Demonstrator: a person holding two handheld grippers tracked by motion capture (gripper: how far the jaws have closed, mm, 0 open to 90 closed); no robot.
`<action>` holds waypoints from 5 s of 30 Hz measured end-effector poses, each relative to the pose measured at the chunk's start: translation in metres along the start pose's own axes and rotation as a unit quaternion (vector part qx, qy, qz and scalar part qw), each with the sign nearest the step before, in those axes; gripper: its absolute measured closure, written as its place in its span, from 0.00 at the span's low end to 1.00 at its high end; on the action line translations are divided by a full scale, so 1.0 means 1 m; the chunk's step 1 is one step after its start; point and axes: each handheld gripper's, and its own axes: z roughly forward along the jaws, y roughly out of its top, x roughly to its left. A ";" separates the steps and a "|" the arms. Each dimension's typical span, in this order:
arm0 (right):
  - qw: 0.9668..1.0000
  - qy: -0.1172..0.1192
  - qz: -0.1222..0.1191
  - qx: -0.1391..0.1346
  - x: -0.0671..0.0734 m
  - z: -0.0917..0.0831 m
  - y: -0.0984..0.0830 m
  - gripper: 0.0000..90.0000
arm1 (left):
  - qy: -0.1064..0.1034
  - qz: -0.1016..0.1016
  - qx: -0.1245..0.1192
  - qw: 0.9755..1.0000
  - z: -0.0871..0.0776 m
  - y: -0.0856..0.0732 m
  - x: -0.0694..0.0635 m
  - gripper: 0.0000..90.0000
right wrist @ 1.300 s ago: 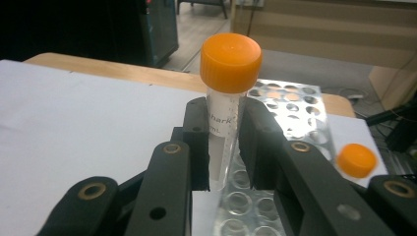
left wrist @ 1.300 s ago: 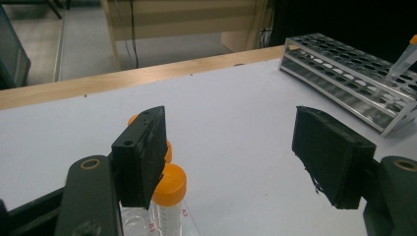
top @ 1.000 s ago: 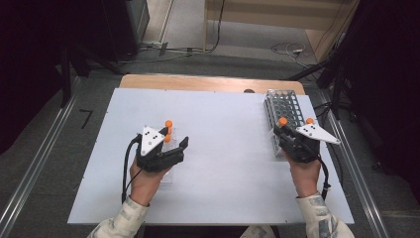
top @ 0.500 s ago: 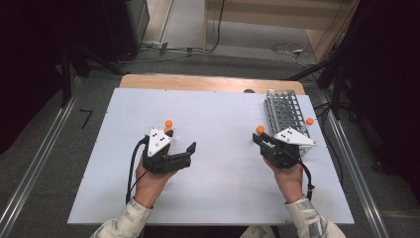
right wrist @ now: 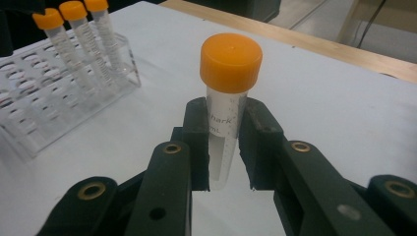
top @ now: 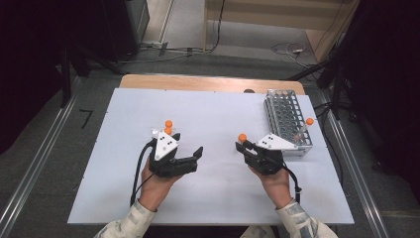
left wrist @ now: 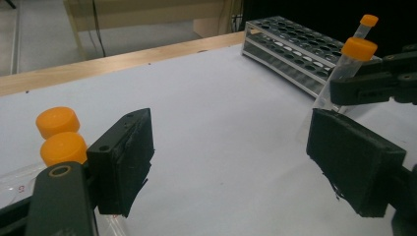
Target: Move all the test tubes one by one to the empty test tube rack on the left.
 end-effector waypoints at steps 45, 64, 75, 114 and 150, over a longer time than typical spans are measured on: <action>0.994 0.094 -0.058 0.027 0.075 0.026 -0.001 0.80 | -0.077 0.035 0.012 0.996 0.008 -0.008 -0.031 0.62; 0.993 0.103 -0.055 0.026 0.075 0.025 -0.001 0.67 | -0.080 0.035 0.005 0.996 0.007 -0.009 -0.031 0.78; 0.993 0.101 -0.033 0.042 0.064 0.022 -0.004 0.28 | -0.064 0.004 -0.021 0.998 -0.008 0.003 -0.010 0.78; 0.998 0.038 -0.005 0.047 0.023 0.007 -0.016 0.25 | 0.060 -0.016 -0.035 0.997 -0.048 0.008 0.047 0.77; 0.998 0.034 -0.009 0.049 0.021 0.008 -0.018 0.26 | 0.083 -0.022 -0.014 0.996 -0.026 -0.011 0.043 0.59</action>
